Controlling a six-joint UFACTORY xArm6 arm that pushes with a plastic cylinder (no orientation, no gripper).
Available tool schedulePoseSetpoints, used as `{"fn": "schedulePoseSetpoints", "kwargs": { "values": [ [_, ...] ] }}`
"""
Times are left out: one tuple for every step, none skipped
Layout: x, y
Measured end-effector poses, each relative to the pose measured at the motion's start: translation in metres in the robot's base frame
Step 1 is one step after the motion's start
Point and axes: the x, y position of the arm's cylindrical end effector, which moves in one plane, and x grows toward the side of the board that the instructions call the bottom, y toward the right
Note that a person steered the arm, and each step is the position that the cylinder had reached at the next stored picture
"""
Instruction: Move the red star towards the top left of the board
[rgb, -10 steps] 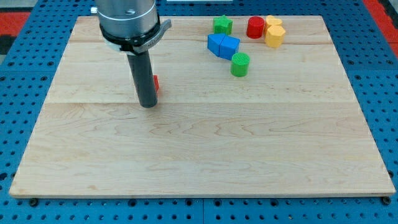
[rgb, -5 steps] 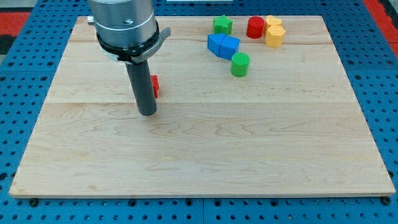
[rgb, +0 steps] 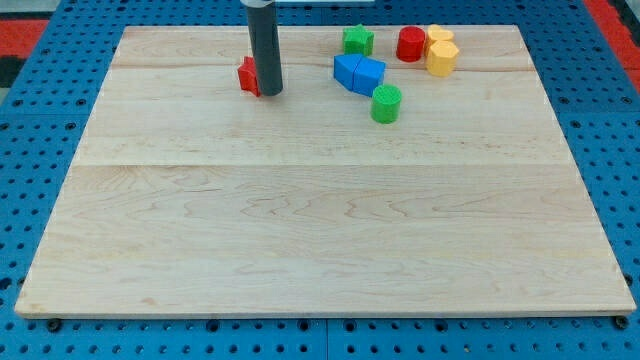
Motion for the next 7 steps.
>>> {"fn": "schedulePoseSetpoints", "kwargs": {
  "values": [
    [-0.028, 0.01],
    [-0.039, -0.044],
    [-0.02, -0.077],
    [0.02, -0.08],
    [0.018, -0.109],
    [0.01, -0.101],
    [-0.022, -0.098]
  ]
}}
